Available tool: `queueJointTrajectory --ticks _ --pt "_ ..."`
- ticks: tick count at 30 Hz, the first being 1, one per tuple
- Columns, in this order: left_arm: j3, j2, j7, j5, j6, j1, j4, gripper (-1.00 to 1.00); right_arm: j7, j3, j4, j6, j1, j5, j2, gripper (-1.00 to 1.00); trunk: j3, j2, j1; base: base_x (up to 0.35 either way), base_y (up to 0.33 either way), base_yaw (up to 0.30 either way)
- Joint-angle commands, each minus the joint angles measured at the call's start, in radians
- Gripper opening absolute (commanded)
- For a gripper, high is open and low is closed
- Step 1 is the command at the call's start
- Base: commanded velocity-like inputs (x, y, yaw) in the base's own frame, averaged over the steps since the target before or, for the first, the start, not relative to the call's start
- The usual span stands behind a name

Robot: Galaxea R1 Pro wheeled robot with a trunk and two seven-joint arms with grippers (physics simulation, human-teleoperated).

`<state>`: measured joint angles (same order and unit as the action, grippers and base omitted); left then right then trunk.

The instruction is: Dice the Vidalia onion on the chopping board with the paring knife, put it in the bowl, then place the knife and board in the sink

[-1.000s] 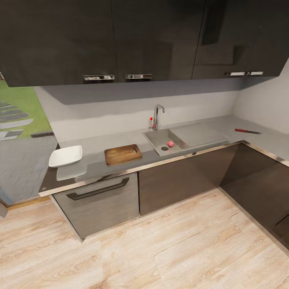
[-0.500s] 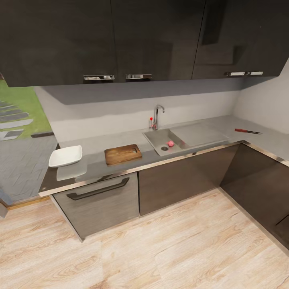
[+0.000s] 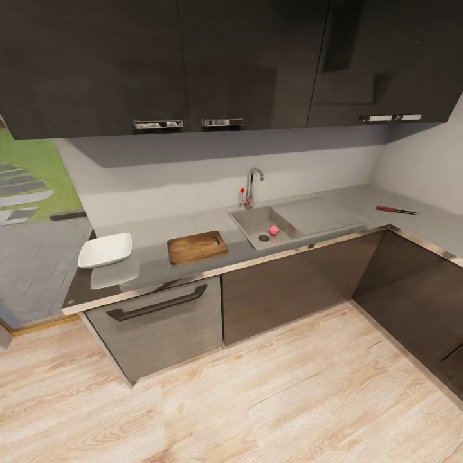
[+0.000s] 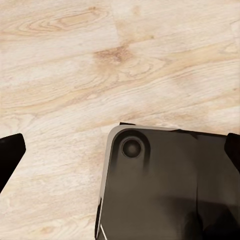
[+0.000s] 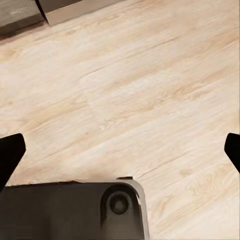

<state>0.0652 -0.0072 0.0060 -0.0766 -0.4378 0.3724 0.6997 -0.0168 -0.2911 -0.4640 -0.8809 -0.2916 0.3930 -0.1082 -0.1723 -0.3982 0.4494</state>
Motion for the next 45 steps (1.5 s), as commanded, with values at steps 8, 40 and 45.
queueJointTrajectory --ticks 8,40,45 --pt "0.001 -0.001 -0.001 -0.006 -0.001 0.0 0.001 1.0 0.131 -0.005 -0.172 0.112 0.021 -0.039 -0.004 1.0 -0.002 -0.002 0.001 0.0 0.0 0.0" --pt "0.001 -0.002 -0.001 -0.006 -0.004 0.0 0.009 1.0 0.042 0.265 -0.492 0.448 0.114 -0.24 -0.016 1.0 -0.002 -0.002 0.001 0.0 0.0 0.0" --pt "0.001 -0.002 -0.001 -0.006 -0.004 0.0 0.01 1.0 0.041 0.264 -0.487 0.447 0.114 -0.24 -0.015 1.0 -0.002 -0.002 0.001 0.0 0.0 0.0"
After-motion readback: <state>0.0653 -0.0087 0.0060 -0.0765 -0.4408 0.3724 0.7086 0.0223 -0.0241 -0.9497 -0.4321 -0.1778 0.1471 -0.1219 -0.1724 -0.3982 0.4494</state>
